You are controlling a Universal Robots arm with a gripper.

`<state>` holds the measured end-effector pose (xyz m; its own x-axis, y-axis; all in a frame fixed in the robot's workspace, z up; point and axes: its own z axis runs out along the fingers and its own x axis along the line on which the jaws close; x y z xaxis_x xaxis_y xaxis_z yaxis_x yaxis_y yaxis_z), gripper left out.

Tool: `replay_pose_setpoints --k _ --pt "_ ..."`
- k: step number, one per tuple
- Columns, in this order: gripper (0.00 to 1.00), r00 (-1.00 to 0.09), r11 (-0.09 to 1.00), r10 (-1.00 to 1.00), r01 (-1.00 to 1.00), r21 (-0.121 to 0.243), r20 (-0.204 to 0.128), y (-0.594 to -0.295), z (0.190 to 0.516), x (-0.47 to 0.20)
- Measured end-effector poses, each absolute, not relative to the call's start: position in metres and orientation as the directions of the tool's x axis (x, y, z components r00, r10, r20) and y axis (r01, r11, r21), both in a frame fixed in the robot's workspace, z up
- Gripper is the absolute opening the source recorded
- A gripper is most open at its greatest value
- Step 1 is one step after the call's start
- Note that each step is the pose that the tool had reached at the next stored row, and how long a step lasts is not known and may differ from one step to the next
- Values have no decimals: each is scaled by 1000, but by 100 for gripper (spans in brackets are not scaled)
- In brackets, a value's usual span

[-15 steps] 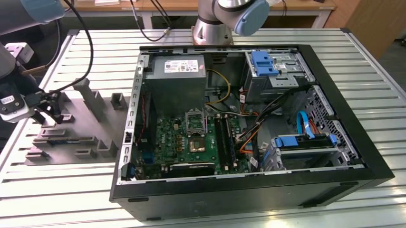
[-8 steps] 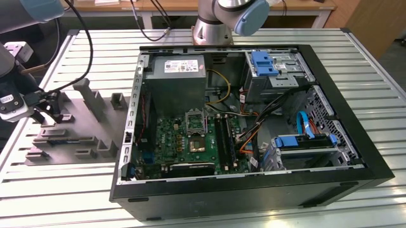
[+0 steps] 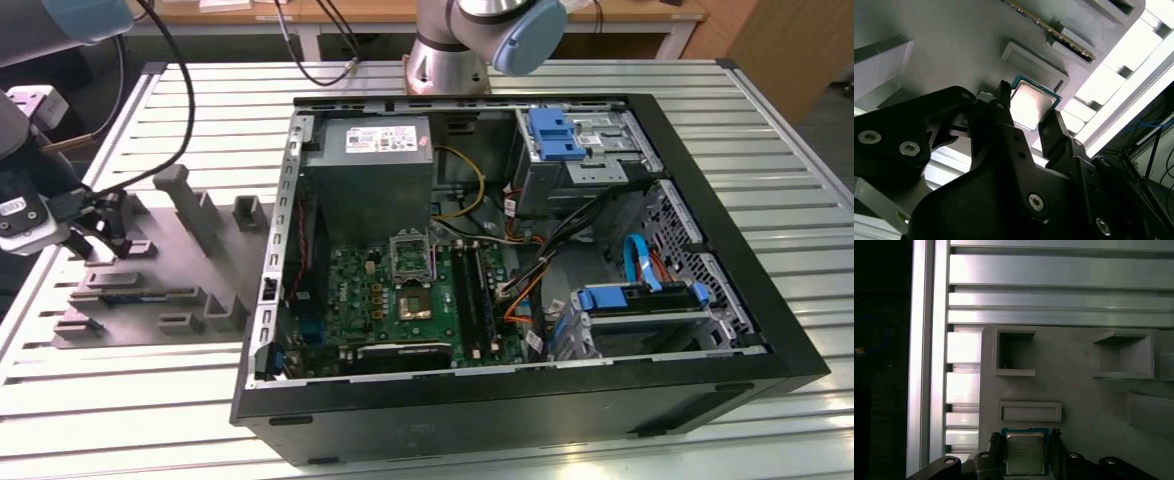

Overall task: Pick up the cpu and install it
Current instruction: 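Pick up the cpu and move it towards the insertion slot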

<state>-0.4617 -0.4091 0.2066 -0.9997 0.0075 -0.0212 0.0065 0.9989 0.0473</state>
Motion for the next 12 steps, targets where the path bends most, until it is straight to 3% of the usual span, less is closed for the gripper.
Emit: replay_pose_setpoints --k 12 --pt "47 -1000 999 7 6 47 -21 -409 210 -462"
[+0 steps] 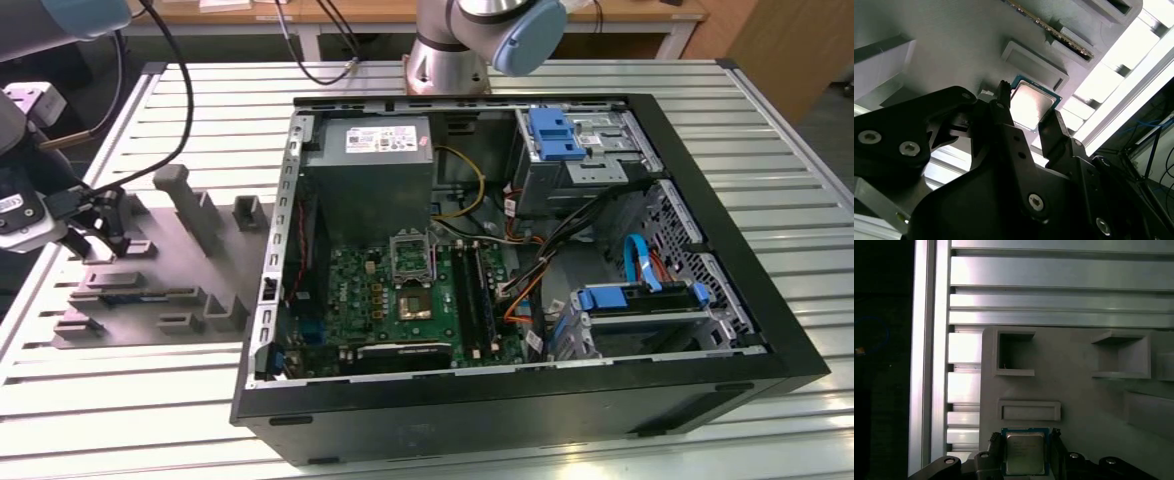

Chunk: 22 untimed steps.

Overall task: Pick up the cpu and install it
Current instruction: 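Pick up the cpu and move it towards the insertion slot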

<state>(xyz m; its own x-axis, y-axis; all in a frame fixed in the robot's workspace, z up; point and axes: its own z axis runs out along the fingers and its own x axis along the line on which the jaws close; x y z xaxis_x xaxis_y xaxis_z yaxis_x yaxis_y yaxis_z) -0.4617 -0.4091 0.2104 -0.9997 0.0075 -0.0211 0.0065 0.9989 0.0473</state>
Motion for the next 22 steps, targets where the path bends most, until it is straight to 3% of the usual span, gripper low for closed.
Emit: replay_pose_setpoints --k 22 --pt "47 -1000 999 7 6 47 -21 -409 217 -462"
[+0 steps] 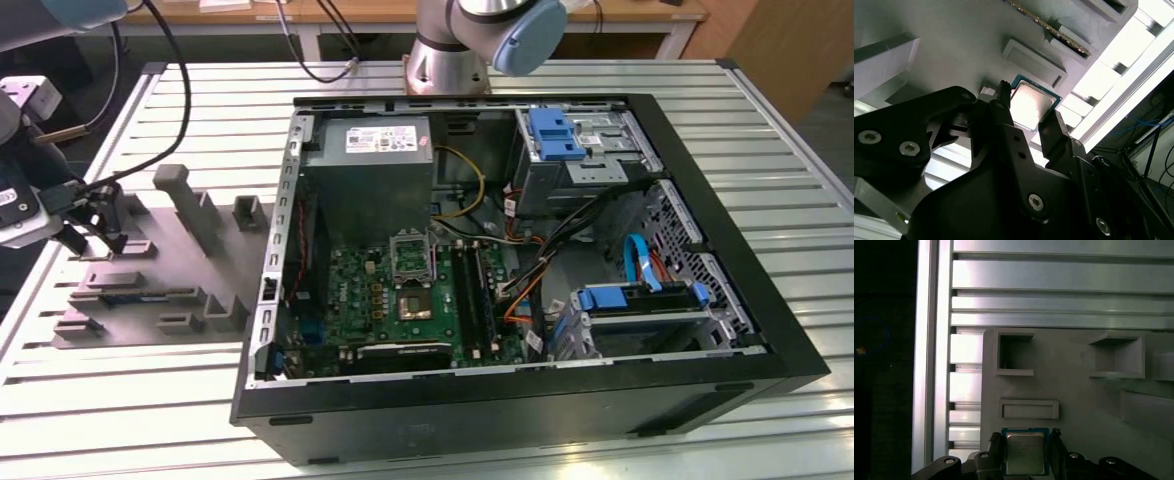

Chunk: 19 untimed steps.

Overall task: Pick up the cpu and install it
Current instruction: 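Pick up the cpu and move it towards the insertion slot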

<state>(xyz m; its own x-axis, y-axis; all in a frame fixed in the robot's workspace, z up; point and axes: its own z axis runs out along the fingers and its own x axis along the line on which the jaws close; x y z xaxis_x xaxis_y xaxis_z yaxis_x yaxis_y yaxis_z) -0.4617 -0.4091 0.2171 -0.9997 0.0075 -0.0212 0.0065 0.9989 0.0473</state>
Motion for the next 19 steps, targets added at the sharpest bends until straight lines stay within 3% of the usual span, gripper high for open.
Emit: replay_pose_setpoints --k 19 --pt "47 -1000 999 7 6 47 -21 -409 224 -462"
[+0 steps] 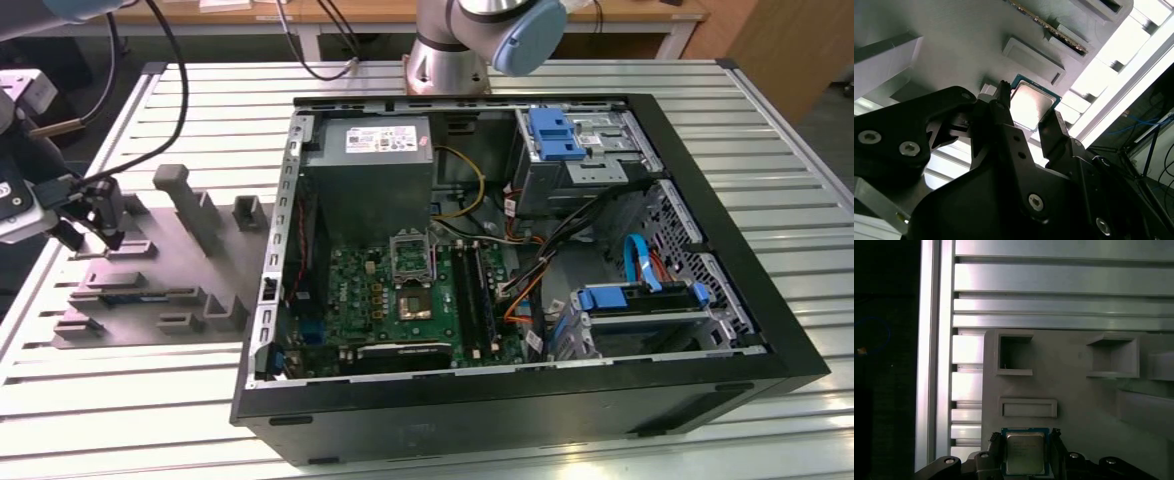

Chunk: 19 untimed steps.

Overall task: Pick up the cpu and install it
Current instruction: 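Pick up the cpu and move it towards the insertion slot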

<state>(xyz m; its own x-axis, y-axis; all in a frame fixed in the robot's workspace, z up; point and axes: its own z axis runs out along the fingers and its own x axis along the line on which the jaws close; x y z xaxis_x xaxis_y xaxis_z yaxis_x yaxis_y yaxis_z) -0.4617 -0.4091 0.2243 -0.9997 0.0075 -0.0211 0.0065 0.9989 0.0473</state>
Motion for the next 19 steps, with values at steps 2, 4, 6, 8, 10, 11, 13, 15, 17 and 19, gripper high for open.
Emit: replay_pose_setpoints --k 2,4,6,8,10,11,13,15,17,19 --pt "47 -1000 999 7 6 47 -21 -409 225 -462" --pt "47 -1000 999 7 6 47 -21 -409 225 -462" --pt "47 -1000 999 8 6 47 -21 -409 225 -462" --pt "47 -1000 999 7 6 47 -21 -409 226 -462" --pt "47 -1000 999 8 7 47 -21 -409 226 -462" --pt "47 -1000 999 7 6 47 -21 -409 226 -462" --pt "47 -1000 999 8 6 47 -21 -409 227 -462" --pt "47 -1000 999 7 6 47 -21 -409 227 -462" --pt "47 -1000 999 7 6 47 -21 -409 228 -462" --pt "47 -1000 999 8 6 47 -21 -409 228 -462"
